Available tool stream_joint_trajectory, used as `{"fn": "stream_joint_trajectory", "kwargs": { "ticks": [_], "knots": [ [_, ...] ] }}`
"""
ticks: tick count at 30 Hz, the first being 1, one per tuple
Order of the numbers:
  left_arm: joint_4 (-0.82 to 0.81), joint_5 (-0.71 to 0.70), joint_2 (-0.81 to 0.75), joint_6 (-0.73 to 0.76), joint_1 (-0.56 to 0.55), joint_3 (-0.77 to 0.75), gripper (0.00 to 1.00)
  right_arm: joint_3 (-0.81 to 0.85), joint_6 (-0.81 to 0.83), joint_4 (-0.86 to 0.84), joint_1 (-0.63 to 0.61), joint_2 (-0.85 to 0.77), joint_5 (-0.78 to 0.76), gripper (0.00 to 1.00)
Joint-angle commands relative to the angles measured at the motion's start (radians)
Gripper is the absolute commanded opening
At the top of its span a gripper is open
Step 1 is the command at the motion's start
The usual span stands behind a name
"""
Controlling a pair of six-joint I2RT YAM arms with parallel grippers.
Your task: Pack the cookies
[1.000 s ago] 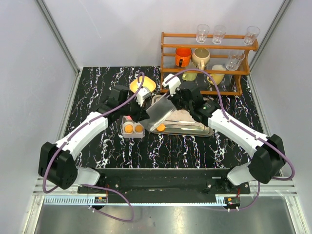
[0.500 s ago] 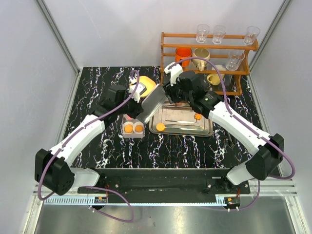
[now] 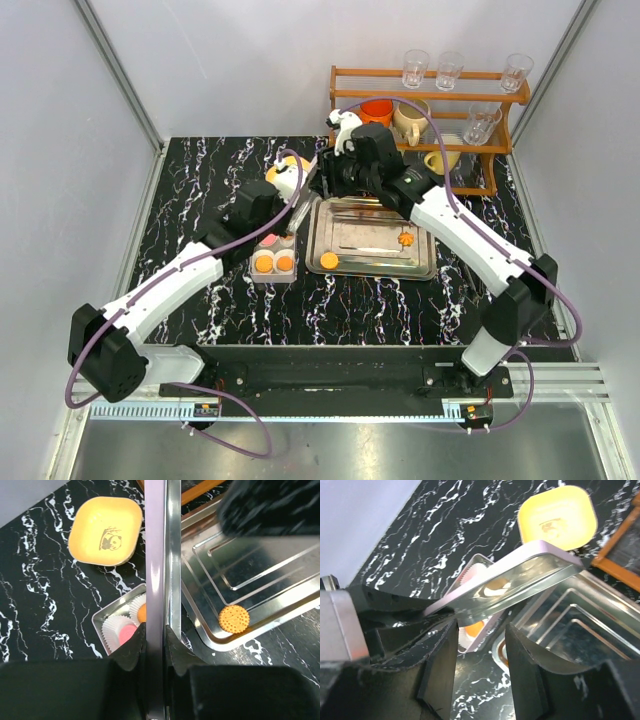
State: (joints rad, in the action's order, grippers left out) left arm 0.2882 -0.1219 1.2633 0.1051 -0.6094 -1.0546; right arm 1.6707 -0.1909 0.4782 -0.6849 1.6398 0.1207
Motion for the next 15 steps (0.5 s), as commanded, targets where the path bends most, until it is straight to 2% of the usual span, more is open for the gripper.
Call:
{"fn": "stream_joint_trajectory", "kwargs": {
  "ticks": [1, 7, 15],
  "knots": [
    [-0.087, -0.153, -0.010, 0.016, -0.027, -0.028, 0.00, 0.075, -0.107, 0.005, -0.004, 0.061, 0.096, 0.50],
    [-0.110, -0.202, -0.010, 0.027, -0.055, -0.012, 0.00, 0.119, -0.120, 0.000, -0.005, 0.118, 0.122, 0.47],
    [-0.127, -0.203, -0.002, 0.018, -0.061, 0.004, 0.00, 0.109, -0.105, -0.003, -0.004, 0.083, 0.122, 0.43]
  ]
}}
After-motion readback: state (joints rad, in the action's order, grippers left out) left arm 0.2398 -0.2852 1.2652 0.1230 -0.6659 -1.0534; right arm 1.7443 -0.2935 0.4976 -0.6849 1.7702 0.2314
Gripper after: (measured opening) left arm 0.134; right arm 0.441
